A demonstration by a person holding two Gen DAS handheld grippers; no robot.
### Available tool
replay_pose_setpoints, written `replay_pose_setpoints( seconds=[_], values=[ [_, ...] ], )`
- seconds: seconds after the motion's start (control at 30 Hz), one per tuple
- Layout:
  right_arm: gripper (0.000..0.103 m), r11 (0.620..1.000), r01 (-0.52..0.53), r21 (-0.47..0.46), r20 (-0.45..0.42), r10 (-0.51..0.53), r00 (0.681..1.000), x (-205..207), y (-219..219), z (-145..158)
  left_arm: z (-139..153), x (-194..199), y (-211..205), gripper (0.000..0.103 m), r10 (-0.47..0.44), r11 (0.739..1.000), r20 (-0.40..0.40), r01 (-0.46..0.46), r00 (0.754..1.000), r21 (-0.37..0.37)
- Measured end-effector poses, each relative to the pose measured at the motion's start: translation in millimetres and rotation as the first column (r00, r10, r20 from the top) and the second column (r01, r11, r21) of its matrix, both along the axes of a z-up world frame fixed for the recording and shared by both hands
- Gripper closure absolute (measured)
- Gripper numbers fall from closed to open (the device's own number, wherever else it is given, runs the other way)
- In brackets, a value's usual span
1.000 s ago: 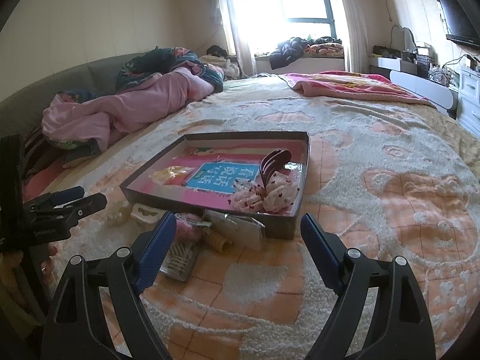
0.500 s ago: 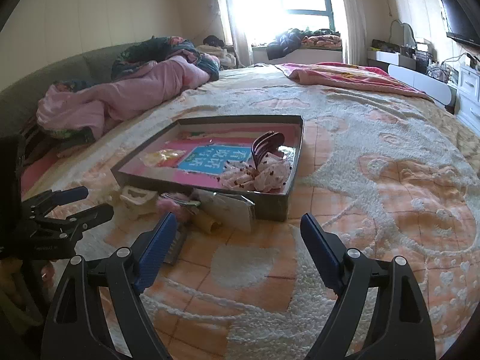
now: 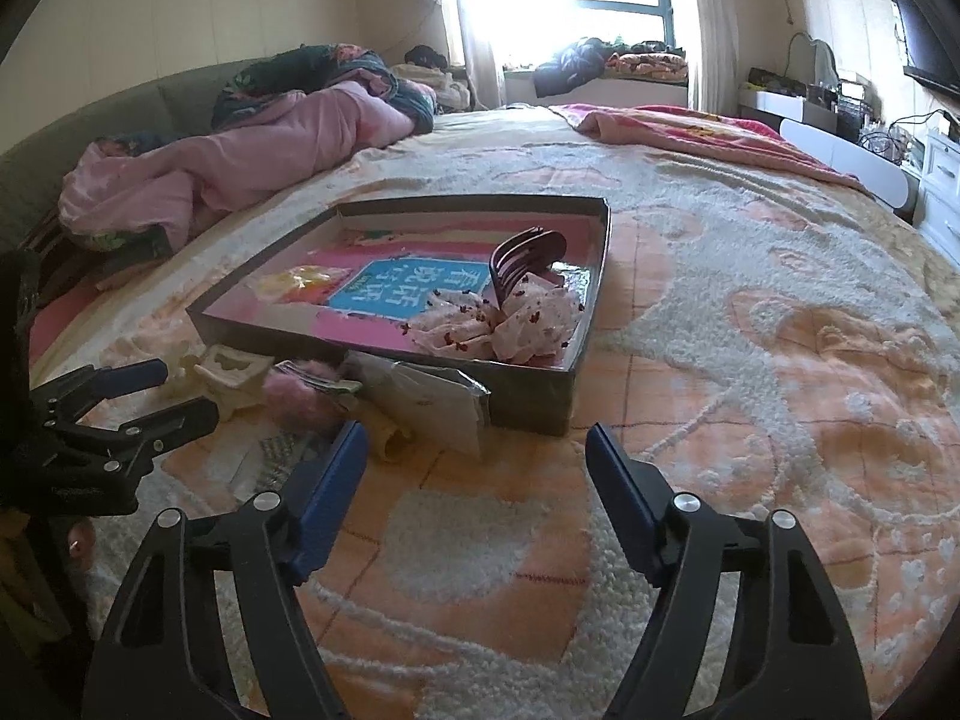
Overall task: Organize jewelry
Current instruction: 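Withdraw both tools from the tray toward the remaining accessories, then grasp the white claw clip with the left tool while the right tool grasps the small clear bag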
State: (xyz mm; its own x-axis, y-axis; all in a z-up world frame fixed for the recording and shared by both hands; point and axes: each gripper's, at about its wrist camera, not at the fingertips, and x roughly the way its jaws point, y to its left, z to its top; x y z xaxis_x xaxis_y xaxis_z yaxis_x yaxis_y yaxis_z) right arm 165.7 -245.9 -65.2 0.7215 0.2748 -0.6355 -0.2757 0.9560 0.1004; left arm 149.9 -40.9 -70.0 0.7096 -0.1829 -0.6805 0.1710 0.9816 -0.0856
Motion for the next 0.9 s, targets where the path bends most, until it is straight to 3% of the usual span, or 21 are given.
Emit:
replay_pose_setpoints(
  seconds=[0.33,0.53,0.73,0.9],
  values=[
    [0.043,0.999,-0.038,0.019,-0.045,0.039,0.998,16.7,9.4,-5.6,-5.7,15.9,3.0,0.012,0.025,0.998,-0.055,-0.028,0.998,-0.062],
    [0.062,0.996,-0.05,0.068,-0.079,0.055,0.995,22.9,6.5,-9.4,-6.4,24.7,5.8,0.012,0.035,0.994,-0.075,-0.042,0.997,-0.098],
    [0.084,0.993,-0.092,0.068,-0.06,0.096,0.994,15.8,12.1,-6.2,-8.1,29.2,4.0,0.012,0.03,0.996,-0.083,-0.037,0.996,-0.083],
    [0.091,0.99,-0.141,0.032,-0.038,0.142,0.989,3.9,23.1,-2.9,-7.6,28.6,-0.5,0.025,0.015,0.998,-0.079,-0.02,0.997,-0.061]
  ],
)
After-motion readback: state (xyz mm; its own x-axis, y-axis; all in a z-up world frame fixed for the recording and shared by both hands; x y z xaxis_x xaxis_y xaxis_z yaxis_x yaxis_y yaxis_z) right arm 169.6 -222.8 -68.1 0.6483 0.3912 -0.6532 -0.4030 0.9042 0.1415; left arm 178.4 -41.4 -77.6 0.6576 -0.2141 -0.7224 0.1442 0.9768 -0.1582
